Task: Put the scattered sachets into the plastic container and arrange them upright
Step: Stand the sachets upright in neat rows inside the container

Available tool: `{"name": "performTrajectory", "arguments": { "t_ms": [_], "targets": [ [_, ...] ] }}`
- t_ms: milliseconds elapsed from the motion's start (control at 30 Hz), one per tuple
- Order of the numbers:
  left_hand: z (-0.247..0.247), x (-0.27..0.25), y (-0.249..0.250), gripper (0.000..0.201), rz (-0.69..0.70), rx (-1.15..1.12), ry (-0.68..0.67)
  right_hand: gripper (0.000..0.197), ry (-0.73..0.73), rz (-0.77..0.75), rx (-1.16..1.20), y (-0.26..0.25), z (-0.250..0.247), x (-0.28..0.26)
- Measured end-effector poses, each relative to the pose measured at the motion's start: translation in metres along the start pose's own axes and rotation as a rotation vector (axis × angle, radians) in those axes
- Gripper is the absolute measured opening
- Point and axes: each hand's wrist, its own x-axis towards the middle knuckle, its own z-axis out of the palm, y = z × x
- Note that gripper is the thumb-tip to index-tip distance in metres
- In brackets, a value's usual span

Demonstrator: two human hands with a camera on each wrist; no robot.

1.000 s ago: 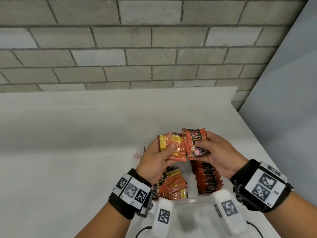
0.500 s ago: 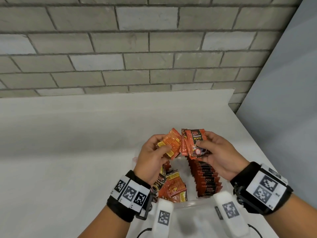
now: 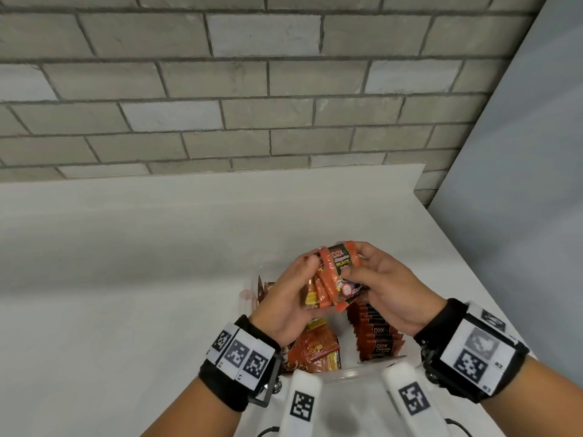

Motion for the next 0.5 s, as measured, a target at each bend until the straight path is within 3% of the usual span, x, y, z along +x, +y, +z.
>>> {"name": "performTrajectory", "arguments": {
  "t_ms": [100, 200, 267, 367, 433, 500],
  "targets": [
    [0.006, 0.005, -0.005, 0.057, -0.051, -0.079, 0.035, 0.037, -0.071, -0.083, -0.45, 0.005, 0.01, -0.003],
    [0.007, 0.008, -0.008, 0.026, -0.1, -0.159, 0.113, 0.059, 0.038, -0.194, -1.121, -0.004, 0.008, -0.006],
    [0.007, 0.008, -0.008, 0.021, -0.115, -0.211, 0.104, 0.08, -0.013, -0.279, -1.14, -0.015, 0.006, -0.01],
    [0.012, 0.007, -0.003, 0.015, -0.139, -0.235, 0.021, 0.11, -0.246, -0.312, -1.147, -0.022, 0.007, -0.016],
    [0.017, 0.006, -0.001, 0.012, -0.151, -0.22, -0.018, 0.116, -0.326, -0.307, -1.274, -0.019, 0.007, -0.017],
    [0.02, 0.006, 0.0, 0.013, -0.152, -0.212, -0.034, 0.111, -0.29, -0.349, -1.306, -0.016, 0.008, -0.015]
  ]
}}
